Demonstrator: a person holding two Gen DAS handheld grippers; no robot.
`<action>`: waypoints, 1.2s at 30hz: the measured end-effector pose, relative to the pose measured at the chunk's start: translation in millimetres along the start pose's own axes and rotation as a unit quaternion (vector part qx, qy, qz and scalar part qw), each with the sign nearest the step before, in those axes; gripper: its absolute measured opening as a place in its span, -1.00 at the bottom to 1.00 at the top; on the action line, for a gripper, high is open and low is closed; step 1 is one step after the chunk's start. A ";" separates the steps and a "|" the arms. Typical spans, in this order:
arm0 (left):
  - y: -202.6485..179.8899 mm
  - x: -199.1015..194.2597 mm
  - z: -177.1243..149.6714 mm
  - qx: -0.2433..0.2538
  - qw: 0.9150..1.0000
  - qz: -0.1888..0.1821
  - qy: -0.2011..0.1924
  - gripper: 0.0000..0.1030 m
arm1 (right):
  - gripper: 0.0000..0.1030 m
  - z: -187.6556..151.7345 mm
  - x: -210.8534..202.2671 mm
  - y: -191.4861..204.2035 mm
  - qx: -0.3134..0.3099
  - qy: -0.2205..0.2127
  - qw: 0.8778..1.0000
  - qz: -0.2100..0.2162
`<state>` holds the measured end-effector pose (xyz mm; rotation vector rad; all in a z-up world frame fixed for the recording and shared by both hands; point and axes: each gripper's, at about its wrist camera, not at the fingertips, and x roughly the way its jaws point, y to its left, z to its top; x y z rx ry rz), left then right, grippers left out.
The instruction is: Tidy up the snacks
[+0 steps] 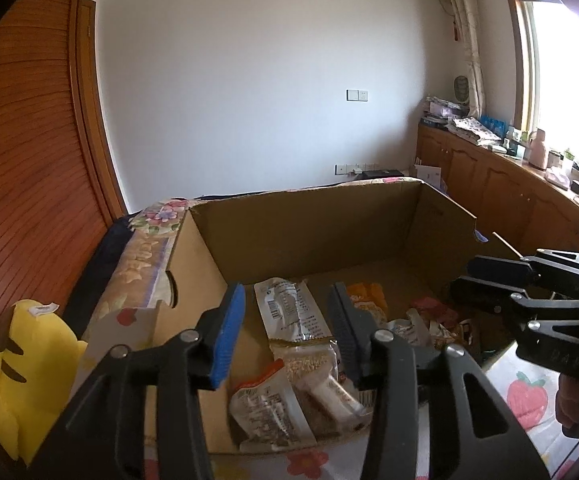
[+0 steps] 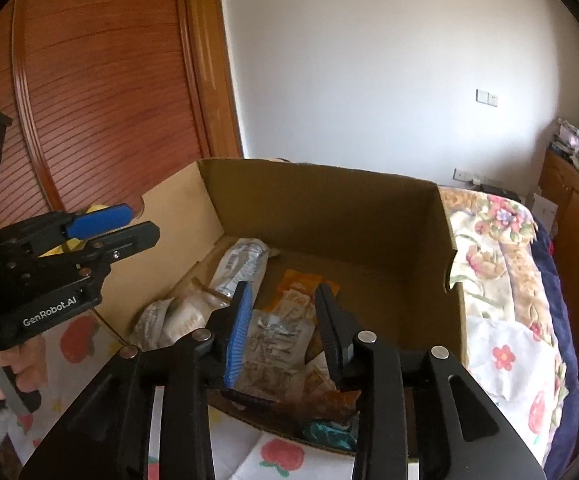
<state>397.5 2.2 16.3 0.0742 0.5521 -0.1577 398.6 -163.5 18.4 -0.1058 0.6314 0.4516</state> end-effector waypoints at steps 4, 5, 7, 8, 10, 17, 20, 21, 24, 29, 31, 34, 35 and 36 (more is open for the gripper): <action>-2.6 -21.7 -1.8 0.008 1.000 0.002 -0.010 -0.15 | -0.35 -2.4 -14.7 2.9 0.004 -0.006 1.000 -0.007; -2.7 -26.8 -2.6 0.007 1.000 0.001 -0.010 -0.15 | -0.34 -4.6 -23.0 5.4 0.005 -0.009 1.000 -0.010; -4.0 -42.4 -5.5 0.005 1.000 -0.002 -0.011 -0.15 | -0.33 -8.1 -36.0 8.8 0.004 -0.011 1.000 -0.013; -4.2 -49.8 -7.2 0.005 1.000 -0.002 -0.013 -0.15 | -0.32 -10.4 -43.1 11.5 0.005 -0.013 1.000 -0.015; -4.8 -67.9 -12.6 0.006 1.000 -0.002 -0.019 -0.14 | -0.30 -16.7 -60.8 18.4 0.006 -0.018 1.000 -0.018; -9.9 -126.8 -35.5 0.009 0.999 -0.009 -0.033 -0.11 | -0.22 -42.9 -121.8 44.2 0.013 -0.036 0.999 -0.029; -15.7 -151.2 -48.8 0.012 0.999 -0.010 -0.039 -0.08 | -0.17 -53.0 -144.4 53.5 0.015 -0.046 0.998 -0.034; -17.5 -159.5 -53.4 0.015 0.999 -0.010 -0.041 -0.07 | -0.13 -57.3 -153.0 57.5 0.016 -0.048 0.998 -0.036; -22.4 -175.3 -63.8 0.021 0.999 -0.009 -0.041 -0.06 | -0.03 -66.7 -168.9 67.2 0.018 -0.052 0.997 -0.047; -27.9 -201.3 -83.7 0.024 0.999 -0.007 -0.046 -0.05 | 0.08 -83.1 -193.7 81.1 0.023 -0.060 0.996 -0.058; -31.7 -208.9 -89.4 0.027 0.999 -0.009 -0.046 -0.05 | 0.11 -89.4 -200.0 86.0 0.022 -0.063 0.995 -0.068; -33.2 -219.5 -95.9 0.026 0.998 -0.009 -0.050 -0.05 | 0.15 -98.8 -208.7 91.3 0.023 -0.066 0.995 -0.077; -33.9 -223.1 -98.0 0.025 0.998 -0.009 -0.050 -0.04 | 0.15 -101.2 -211.4 92.5 0.025 -0.066 0.994 -0.079; -34.2 -226.9 -100.7 0.023 0.998 -0.009 -0.051 -0.03 | 0.16 -105.2 -215.3 94.3 0.027 -0.066 0.994 -0.081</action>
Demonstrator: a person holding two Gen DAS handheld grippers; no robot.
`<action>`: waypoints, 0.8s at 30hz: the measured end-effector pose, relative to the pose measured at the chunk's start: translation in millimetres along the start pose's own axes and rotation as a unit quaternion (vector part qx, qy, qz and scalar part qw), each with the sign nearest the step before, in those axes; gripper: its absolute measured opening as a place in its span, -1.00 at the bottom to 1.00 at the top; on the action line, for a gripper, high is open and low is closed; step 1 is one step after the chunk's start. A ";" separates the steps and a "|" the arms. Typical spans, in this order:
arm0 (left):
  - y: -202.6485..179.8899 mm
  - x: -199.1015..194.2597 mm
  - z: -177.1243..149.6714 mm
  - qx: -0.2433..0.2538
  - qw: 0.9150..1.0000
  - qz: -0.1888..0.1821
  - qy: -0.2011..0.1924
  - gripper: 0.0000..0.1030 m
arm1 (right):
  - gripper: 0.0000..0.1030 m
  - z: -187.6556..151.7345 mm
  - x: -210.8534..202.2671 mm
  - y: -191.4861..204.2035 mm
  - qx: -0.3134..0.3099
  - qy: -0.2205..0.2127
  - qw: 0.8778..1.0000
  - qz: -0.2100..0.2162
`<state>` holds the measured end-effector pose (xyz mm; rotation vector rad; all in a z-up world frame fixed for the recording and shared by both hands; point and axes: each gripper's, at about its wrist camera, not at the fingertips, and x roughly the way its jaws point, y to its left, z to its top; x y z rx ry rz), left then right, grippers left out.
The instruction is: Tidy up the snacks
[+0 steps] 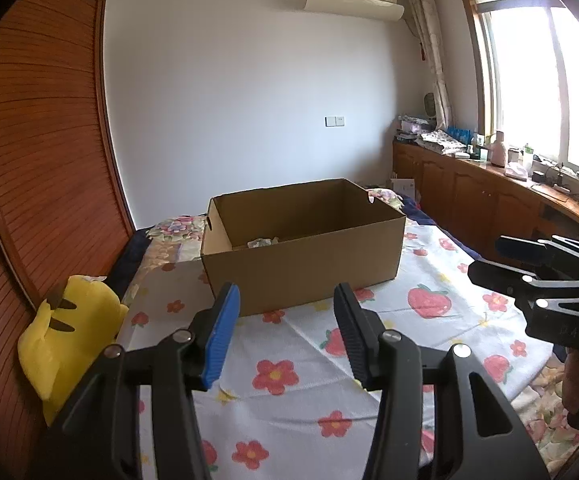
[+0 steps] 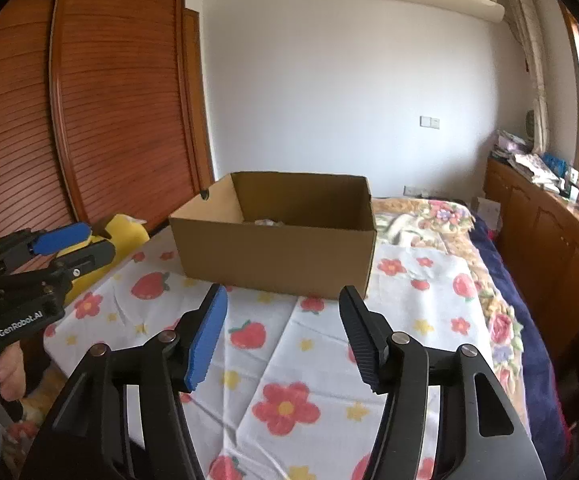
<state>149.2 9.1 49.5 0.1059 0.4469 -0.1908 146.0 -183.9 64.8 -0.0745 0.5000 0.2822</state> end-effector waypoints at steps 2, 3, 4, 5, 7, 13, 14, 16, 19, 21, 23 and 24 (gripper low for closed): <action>-1.9 -7.9 -4.2 -0.001 1.000 0.000 -0.002 -0.01 | 0.18 -4.5 -7.4 2.5 0.001 -0.002 1.000 -0.002; -2.2 -10.8 -6.3 0.000 1.000 0.002 -0.003 0.01 | 0.20 -6.9 -10.8 3.6 0.001 -0.004 1.000 -0.003; -3.7 -15.6 -9.2 0.001 1.000 0.006 -0.005 0.02 | 0.24 -8.2 -13.5 4.4 0.002 -0.006 1.000 -0.003; -4.7 -19.5 -11.7 0.001 1.000 0.008 -0.008 0.04 | 0.25 -9.8 -17.7 5.7 0.003 -0.008 1.000 -0.003; -5.1 -24.9 -16.5 -0.003 1.000 0.010 -0.012 0.11 | 0.35 -12.7 -22.7 7.0 0.004 -0.012 1.000 -0.005; -10.4 -40.0 -30.2 -0.010 0.999 0.022 -0.032 0.34 | 0.66 -22.5 -36.5 13.0 0.007 -0.019 1.000 -0.002; -10.7 -41.2 -31.3 -0.011 0.999 0.019 -0.031 0.35 | 0.68 -24.7 -38.1 13.6 0.007 -0.019 1.000 -0.003; -10.3 -43.6 -32.4 -0.016 0.999 0.016 -0.031 0.39 | 0.75 -29.3 -41.2 13.1 0.008 -0.022 1.000 -0.008; -13.7 -46.8 -32.9 -0.014 0.999 0.018 -0.030 0.60 | 0.82 -34.7 -42.8 12.2 0.009 -0.022 0.999 -0.023; -16.7 -49.6 -33.9 -0.009 0.999 0.023 -0.031 0.63 | 0.89 -38.5 -42.7 10.1 0.013 -0.020 0.999 -0.034; -18.1 -52.2 -35.7 -0.009 0.999 0.029 -0.033 0.73 | 0.98 -42.1 -43.3 8.9 0.016 -0.021 0.999 -0.042; -18.0 -53.8 -37.1 -0.011 0.999 0.029 -0.035 0.83 | 0.99 -43.5 -43.5 8.4 0.018 -0.022 0.999 -0.044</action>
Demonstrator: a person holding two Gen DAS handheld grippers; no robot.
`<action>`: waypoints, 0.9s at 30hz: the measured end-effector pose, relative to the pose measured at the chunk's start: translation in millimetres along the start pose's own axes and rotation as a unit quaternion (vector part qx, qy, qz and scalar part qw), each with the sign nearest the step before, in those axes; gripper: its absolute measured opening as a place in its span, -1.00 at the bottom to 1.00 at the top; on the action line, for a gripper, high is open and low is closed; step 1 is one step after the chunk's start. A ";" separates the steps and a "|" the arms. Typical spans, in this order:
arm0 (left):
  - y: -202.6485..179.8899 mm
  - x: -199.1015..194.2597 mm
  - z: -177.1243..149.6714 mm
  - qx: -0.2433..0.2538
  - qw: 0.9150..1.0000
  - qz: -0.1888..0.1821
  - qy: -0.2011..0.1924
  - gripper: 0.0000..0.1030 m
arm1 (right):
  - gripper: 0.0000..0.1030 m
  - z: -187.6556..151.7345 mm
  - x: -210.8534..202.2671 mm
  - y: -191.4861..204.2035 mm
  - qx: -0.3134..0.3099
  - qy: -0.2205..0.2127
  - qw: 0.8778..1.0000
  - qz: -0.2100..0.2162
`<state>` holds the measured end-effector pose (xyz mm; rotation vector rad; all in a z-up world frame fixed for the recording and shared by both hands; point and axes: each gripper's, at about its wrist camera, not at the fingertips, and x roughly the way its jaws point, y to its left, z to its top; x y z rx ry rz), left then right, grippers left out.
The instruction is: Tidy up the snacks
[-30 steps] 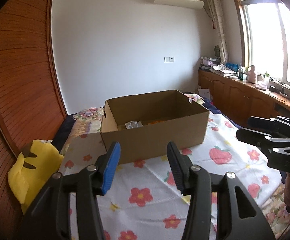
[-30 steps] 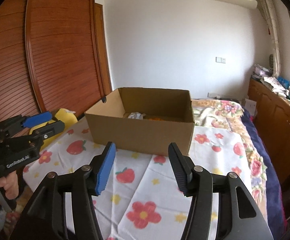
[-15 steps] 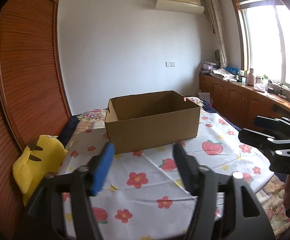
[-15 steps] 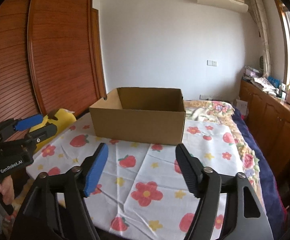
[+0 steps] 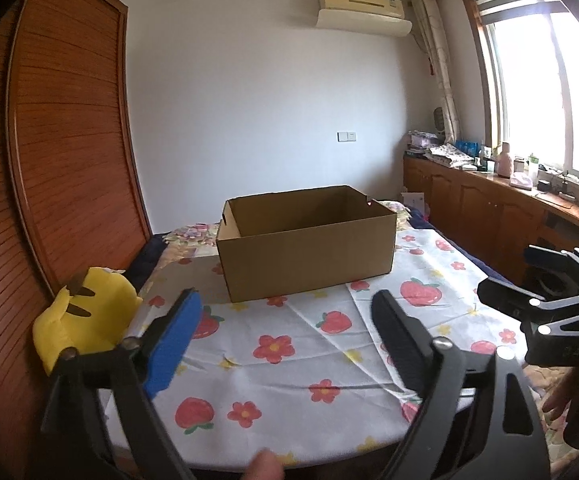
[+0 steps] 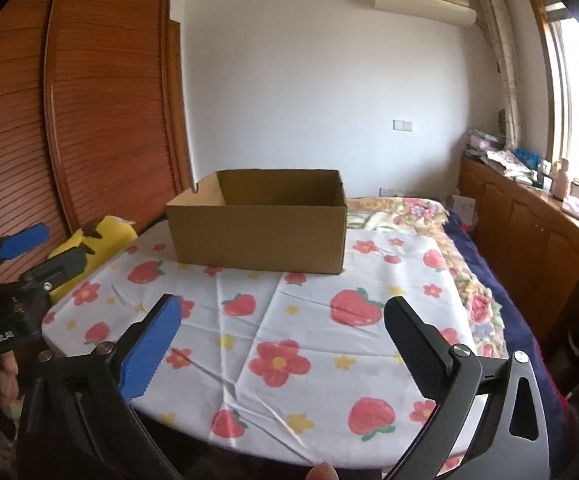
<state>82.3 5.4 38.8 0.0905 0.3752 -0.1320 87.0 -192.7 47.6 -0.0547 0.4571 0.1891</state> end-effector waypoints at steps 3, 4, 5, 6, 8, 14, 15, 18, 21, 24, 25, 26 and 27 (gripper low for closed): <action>0.0 -3.0 -4.6 -0.005 1.000 -0.002 0.000 0.86 | 0.99 -4.0 0.8 -0.1 0.001 0.003 1.000 -0.003; -0.1 -3.1 -6.1 -0.006 1.000 -0.002 0.000 0.89 | 0.99 -4.9 0.6 0.5 0.000 0.004 1.000 -0.005; 0.1 -4.2 -7.5 -0.008 1.000 -0.003 -0.001 0.95 | 0.99 -5.8 0.6 0.6 0.000 0.004 1.000 -0.006; 0.8 -5.3 -9.1 -0.013 1.000 -0.005 -0.002 0.97 | 0.99 -7.1 0.3 1.0 0.001 0.005 1.000 -0.005; 0.4 -6.7 -11.8 -0.014 1.000 -0.005 0.001 0.97 | 0.99 -8.6 0.0 2.2 0.002 0.005 1.000 -0.006; 5.4 -8.3 -21.0 -0.030 1.000 0.001 0.009 0.97 | 0.99 -13.9 -2.2 5.7 -0.001 0.007 1.000 -0.011; 6.8 -7.7 -22.7 -0.032 0.999 0.003 0.010 0.97 | 0.99 -14.7 -2.5 5.7 0.001 0.008 1.000 -0.009; 7.8 -6.6 -27.2 -0.034 0.999 0.012 0.013 0.97 | 0.99 -18.9 -4.4 5.7 0.008 0.011 1.000 -0.010; 8.8 -4.5 -31.0 -0.035 0.999 0.010 0.018 0.97 | 0.99 -22.2 -5.6 6.0 0.011 0.010 1.000 -0.009; 10.4 -4.2 -33.0 -0.037 0.999 0.014 0.017 0.97 | 0.99 -24.2 -5.2 5.7 0.012 0.011 1.000 -0.011; 10.8 -3.9 -33.6 -0.037 0.999 0.013 0.019 0.97 | 0.99 -24.7 -4.8 5.5 0.013 0.012 1.000 -0.010; 11.5 -3.5 -34.2 -0.038 0.999 0.012 0.020 0.97 | 0.99 -25.2 -4.6 5.1 0.014 0.012 1.000 -0.010; 11.9 -3.4 -34.9 -0.039 0.999 0.013 0.019 0.97 | 0.99 -25.7 -5.1 4.7 0.014 0.011 1.000 -0.012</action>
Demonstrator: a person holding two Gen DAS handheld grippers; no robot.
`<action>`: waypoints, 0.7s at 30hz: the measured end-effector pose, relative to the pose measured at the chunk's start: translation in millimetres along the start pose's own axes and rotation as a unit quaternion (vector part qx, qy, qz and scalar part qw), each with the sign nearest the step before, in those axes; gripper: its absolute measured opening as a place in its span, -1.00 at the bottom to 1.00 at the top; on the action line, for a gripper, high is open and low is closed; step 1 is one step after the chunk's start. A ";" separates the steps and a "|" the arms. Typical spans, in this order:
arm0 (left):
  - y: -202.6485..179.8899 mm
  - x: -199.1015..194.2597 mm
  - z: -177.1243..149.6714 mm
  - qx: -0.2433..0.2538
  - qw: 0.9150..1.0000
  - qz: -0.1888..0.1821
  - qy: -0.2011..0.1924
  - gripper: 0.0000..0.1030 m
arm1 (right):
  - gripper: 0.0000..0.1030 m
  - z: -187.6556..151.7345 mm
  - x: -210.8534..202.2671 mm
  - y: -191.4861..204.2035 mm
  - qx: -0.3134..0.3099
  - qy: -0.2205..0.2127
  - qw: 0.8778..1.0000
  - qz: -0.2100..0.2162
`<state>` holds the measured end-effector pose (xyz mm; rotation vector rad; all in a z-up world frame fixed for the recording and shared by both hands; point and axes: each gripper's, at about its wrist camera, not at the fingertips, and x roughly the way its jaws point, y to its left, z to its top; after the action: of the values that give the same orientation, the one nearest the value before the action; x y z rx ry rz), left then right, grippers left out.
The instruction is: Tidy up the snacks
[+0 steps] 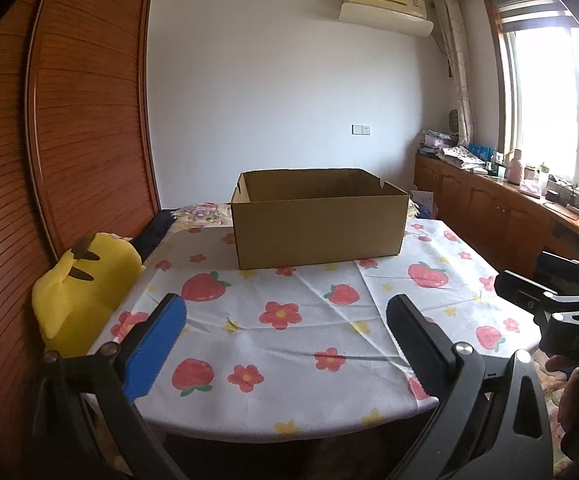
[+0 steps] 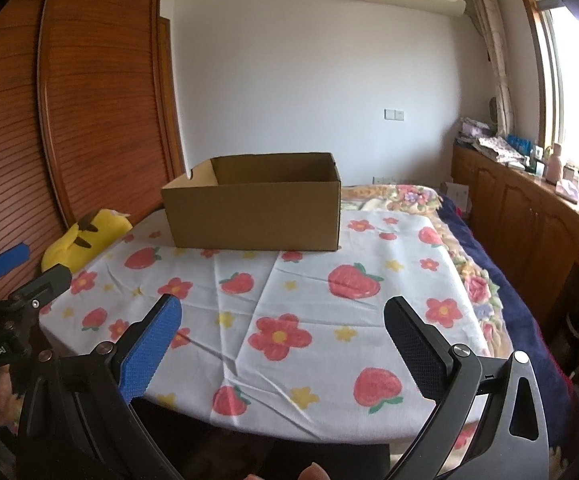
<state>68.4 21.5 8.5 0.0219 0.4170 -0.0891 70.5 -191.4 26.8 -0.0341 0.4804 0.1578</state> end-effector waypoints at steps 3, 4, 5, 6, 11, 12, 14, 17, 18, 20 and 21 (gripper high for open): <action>0.1 0.9 -1.3 0.002 1.000 0.001 0.003 0.97 | 0.99 -0.8 -2.0 -0.4 -0.001 -0.004 1.000 -0.009; 0.0 0.8 -1.3 0.002 1.000 0.000 0.003 0.97 | 0.99 -1.0 -2.8 -0.2 -0.003 -0.005 1.000 -0.015; 0.1 1.0 -1.2 0.003 1.000 0.000 0.003 0.97 | 0.99 -0.8 -2.9 -0.3 -0.003 -0.007 1.000 -0.019; -0.1 0.9 -1.1 0.004 1.000 0.001 0.003 0.97 | 0.99 -0.8 -3.6 -0.2 -0.004 -0.009 1.000 -0.021; -0.7 1.6 -0.4 0.006 1.000 0.001 0.002 0.97 | 0.99 -0.8 -6.5 1.2 -0.005 -0.014 0.999 -0.030; -0.4 1.5 0.1 0.005 1.000 0.000 0.003 0.97 | 0.99 -1.0 -7.1 1.5 -0.006 -0.015 0.999 -0.030; -0.3 1.4 0.3 0.005 1.000 -0.001 0.004 0.97 | 0.99 -1.0 -6.8 1.6 -0.006 -0.014 0.999 -0.032; -0.5 1.5 0.9 0.005 1.000 -0.001 0.002 0.97 | 0.99 -0.9 -7.2 1.4 -0.006 -0.015 0.999 -0.031; -0.5 1.3 0.4 0.004 1.000 -0.002 0.003 0.97 | 0.99 -0.9 -7.3 1.4 -0.006 -0.015 0.999 -0.032; -0.5 0.8 1.0 0.005 1.000 -0.002 0.002 0.97 | 0.99 -0.9 -7.2 0.9 -0.007 -0.014 0.999 -0.031; -0.5 0.6 1.0 0.005 1.000 -0.002 0.002 0.97 | 0.99 -0.8 -7.3 0.9 -0.005 -0.015 0.999 -0.031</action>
<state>69.3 20.9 9.2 0.0307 0.4197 -0.0945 63.6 -191.7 29.4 -0.0563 0.4489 0.0999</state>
